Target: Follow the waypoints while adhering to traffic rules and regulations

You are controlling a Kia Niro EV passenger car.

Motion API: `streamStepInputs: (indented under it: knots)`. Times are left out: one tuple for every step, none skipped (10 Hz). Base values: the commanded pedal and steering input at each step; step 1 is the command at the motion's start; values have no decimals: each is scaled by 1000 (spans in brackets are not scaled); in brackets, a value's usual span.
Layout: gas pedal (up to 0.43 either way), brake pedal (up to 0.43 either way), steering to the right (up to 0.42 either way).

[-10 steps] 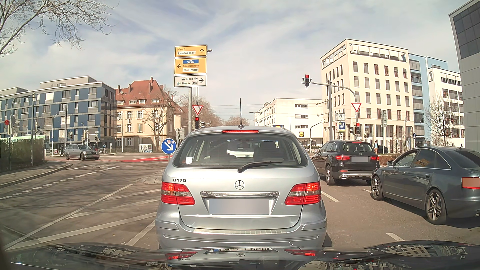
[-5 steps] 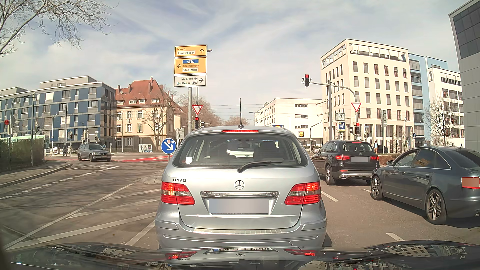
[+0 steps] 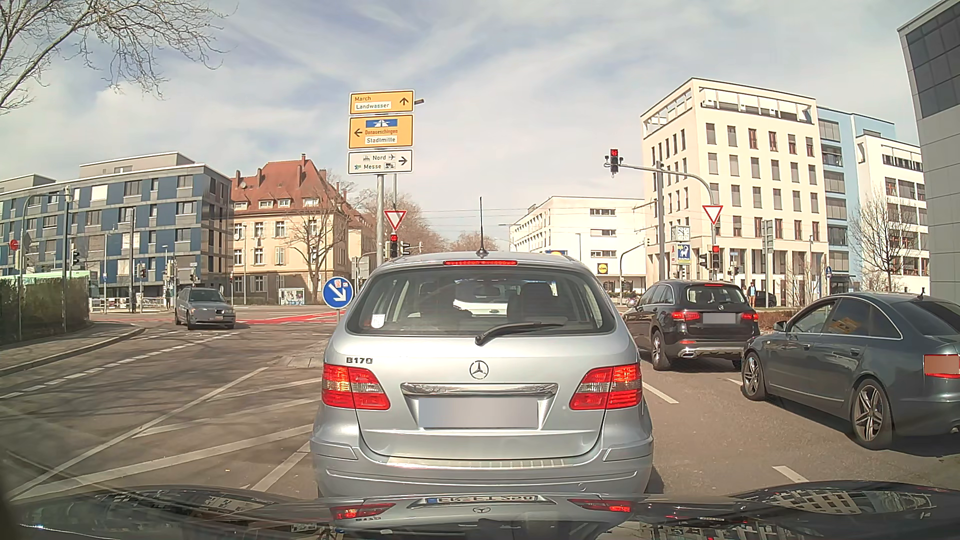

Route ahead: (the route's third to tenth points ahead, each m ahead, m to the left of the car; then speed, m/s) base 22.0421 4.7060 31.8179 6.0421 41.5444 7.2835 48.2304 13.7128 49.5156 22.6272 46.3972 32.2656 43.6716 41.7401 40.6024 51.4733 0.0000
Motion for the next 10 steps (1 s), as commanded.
streamStepInputs:
  knots:
    - [0,317,6]
    - [0,317,6]
    - [0,317,6]
    - [0,317,6]
    - [0,317,6]
    - [0,317,6]
    - [0,311,6]
    - [0,317,6]
    - [0,311,6]
    - [0,317,6]
